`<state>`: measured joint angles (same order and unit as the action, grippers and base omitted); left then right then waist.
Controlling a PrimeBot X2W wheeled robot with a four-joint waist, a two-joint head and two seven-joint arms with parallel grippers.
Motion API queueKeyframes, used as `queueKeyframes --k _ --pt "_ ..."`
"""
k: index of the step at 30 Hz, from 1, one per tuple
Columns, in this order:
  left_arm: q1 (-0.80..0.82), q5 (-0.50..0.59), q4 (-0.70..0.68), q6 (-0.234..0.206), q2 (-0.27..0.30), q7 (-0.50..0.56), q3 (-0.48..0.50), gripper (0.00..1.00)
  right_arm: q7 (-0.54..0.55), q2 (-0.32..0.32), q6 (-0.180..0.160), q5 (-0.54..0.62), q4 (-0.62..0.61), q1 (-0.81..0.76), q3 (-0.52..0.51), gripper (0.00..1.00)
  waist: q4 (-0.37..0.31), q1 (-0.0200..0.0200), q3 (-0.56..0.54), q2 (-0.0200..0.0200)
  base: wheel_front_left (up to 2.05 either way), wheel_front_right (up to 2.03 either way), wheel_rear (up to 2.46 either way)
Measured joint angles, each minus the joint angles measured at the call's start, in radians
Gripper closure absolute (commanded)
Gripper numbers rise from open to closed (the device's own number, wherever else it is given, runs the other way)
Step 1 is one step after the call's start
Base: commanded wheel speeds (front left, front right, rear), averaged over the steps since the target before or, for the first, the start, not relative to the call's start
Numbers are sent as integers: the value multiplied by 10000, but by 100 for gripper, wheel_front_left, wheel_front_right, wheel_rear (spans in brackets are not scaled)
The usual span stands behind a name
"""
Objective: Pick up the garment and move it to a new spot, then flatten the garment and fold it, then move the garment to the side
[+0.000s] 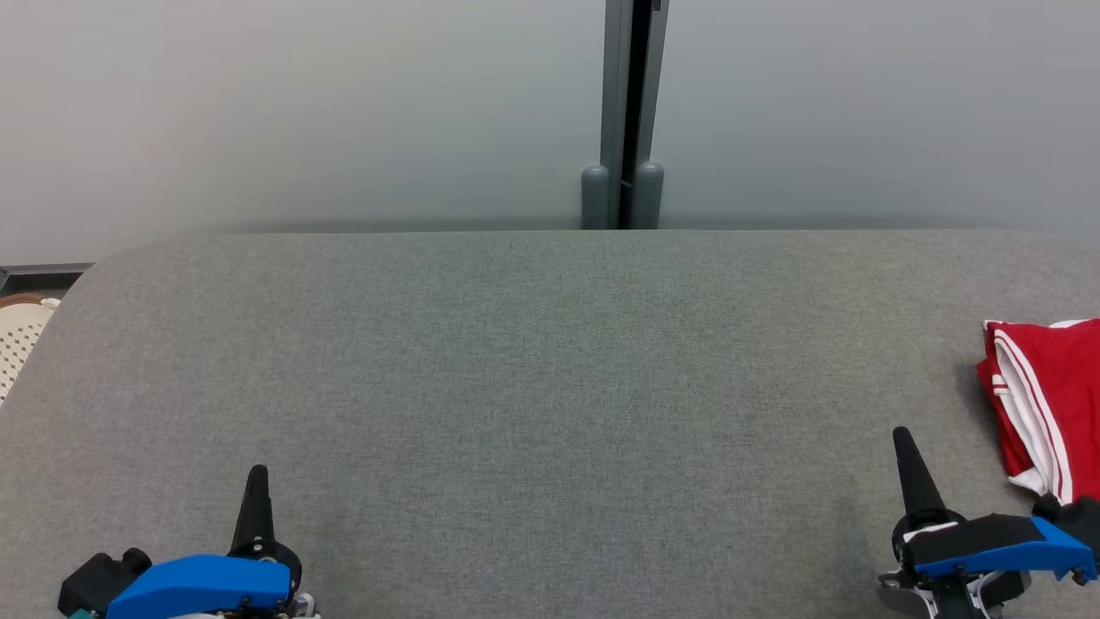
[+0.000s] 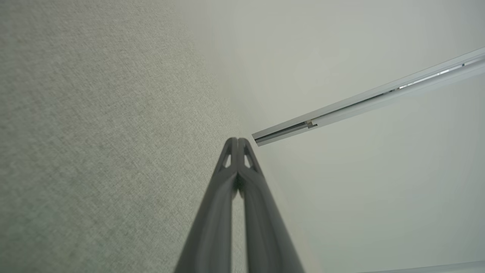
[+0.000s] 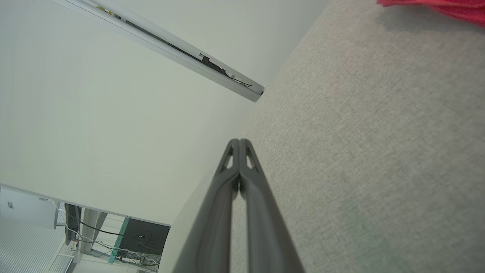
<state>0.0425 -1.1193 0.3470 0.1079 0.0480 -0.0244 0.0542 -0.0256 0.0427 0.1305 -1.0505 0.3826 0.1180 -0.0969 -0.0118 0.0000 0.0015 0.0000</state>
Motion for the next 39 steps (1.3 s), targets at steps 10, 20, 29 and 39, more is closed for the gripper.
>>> queueKeyframes --k 10,20,29,39 --pt "75 -943 -198 19 2 261 98 100 268 6 0 -1078 -255 -6 -31 100 19 0 2 0 0 0 0" --pt "214 -1789 -368 69 4 502 240 100 516 12 0 -2036 -497 -23 -58 100 36 0 5 0 0 0 0" --pt "280 -2510 -518 86 6 711 305 100 732 19 0 -2857 -702 -25 -79 100 53 0 7 0 0 0 0" --pt "390 -3250 -656 121 8 924 374 100 940 27 0 -3689 -897 -27 -100 100 71 0 10 0 0 0 0"
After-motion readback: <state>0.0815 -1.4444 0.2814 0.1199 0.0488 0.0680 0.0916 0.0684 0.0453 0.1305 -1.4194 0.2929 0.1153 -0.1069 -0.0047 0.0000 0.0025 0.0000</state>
